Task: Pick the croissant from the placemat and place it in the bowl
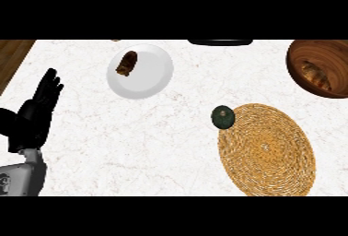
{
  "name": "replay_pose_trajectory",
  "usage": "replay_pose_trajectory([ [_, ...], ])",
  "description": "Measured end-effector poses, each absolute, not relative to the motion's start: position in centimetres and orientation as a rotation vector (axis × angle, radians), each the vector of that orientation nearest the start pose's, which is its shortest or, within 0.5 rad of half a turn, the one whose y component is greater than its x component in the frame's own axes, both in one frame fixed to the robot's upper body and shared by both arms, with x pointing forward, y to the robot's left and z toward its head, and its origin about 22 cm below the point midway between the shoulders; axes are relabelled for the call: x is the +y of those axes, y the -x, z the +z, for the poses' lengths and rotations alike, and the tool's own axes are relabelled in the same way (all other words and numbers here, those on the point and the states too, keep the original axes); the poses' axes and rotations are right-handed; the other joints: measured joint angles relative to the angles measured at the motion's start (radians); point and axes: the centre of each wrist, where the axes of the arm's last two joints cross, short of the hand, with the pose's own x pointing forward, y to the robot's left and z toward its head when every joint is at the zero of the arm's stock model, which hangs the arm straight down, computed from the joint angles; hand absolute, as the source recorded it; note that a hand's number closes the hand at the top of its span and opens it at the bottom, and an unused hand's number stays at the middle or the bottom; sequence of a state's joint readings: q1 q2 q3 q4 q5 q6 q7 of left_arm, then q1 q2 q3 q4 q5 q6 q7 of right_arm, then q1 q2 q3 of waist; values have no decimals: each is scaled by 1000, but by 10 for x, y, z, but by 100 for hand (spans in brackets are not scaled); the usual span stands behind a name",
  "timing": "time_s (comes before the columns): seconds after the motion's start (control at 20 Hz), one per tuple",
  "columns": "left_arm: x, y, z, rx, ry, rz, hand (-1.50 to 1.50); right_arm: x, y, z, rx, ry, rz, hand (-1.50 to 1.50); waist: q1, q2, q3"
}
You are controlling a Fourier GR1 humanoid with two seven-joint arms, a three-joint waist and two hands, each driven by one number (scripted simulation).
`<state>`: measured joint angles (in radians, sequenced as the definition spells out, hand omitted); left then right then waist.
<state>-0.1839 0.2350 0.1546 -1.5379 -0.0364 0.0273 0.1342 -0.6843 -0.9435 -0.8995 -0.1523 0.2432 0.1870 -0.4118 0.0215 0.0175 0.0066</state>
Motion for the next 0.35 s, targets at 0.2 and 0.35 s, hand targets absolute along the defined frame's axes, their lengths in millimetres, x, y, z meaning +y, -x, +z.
replay_pose_trajectory([
  [0.2, 306, -281, 61, -1586, -306, -81, 0, -595, -235, 107, -1577, 598, -377, -150, -2, -3, 0],
  [0.35, 302, -283, 61, -1587, -305, -78, 0, -605, -218, 109, -1619, 561, -381, -150, -3, -4, 0],
])
